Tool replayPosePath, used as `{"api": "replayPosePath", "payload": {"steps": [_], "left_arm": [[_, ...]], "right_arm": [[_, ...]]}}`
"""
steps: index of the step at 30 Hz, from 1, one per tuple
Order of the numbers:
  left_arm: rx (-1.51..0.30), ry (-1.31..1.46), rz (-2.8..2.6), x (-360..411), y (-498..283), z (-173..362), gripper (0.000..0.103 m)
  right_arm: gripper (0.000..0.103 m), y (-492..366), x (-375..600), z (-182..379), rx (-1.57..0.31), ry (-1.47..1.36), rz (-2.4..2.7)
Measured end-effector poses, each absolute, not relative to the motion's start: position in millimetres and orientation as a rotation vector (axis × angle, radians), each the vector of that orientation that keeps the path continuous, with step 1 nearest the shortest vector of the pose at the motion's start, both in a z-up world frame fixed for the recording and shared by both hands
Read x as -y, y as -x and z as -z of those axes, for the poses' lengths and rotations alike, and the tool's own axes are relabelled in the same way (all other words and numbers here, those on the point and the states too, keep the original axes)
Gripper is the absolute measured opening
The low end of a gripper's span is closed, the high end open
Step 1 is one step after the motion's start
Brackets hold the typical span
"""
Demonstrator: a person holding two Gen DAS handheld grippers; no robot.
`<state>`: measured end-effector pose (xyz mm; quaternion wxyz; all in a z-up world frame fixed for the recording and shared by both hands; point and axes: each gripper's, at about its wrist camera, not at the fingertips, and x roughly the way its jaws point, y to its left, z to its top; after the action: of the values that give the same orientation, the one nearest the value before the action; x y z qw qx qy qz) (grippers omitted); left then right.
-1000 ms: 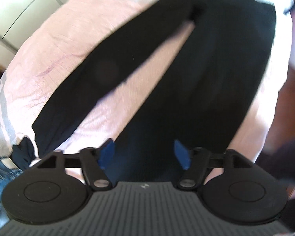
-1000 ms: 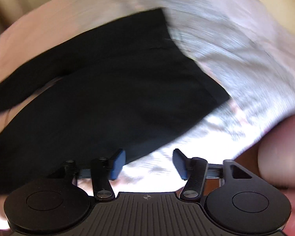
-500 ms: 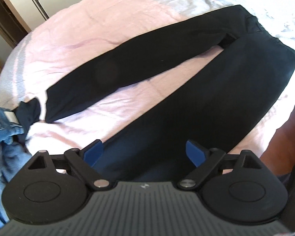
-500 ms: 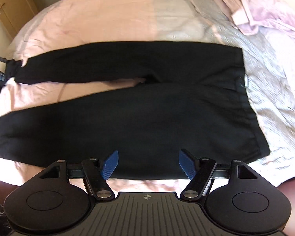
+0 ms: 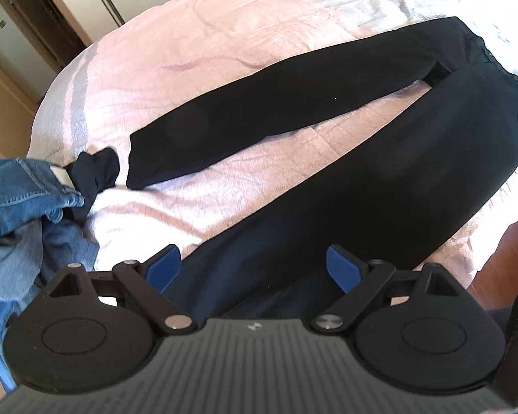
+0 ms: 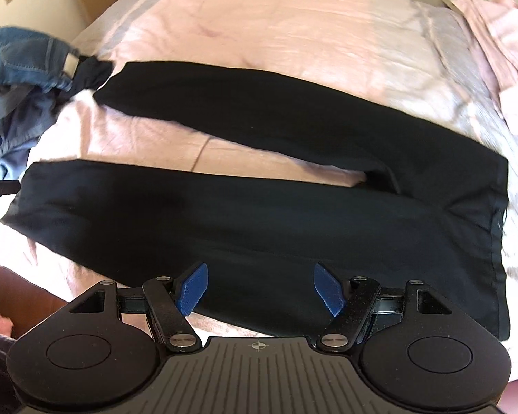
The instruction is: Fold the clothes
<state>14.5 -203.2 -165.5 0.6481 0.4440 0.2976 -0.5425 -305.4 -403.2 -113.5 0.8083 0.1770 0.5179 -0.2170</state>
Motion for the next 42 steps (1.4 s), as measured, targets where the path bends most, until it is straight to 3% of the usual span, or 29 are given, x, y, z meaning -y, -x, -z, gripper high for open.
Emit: {"api": "replayPosePath", "payload": {"steps": [15, 22, 29, 35, 42], "left_arm": [[-0.702, -1.026, 1.231, 191, -4, 173, 0.089], [-0.569, -1.132, 1.195, 153, -1, 193, 0.089], [-0.453, -1.381, 1.106, 106, 5, 246, 0.089], [-0.54, -1.385, 1.188, 108, 16, 255, 0.089], [-0.45, -1.469, 1.283, 121, 16, 284, 0.089]], "right_arm": [[0.072, 313, 405, 115, -1.125, -0.374, 0.456], [0.072, 351, 413, 124, -1.083, -0.25, 0.516], [0.072, 405, 424, 157, -1.122, -0.077, 0.532], [0.072, 425, 431, 188, -1.184, -0.086, 0.521], [0.072, 423, 432, 220, -1.234, -0.033, 0.537]]}}
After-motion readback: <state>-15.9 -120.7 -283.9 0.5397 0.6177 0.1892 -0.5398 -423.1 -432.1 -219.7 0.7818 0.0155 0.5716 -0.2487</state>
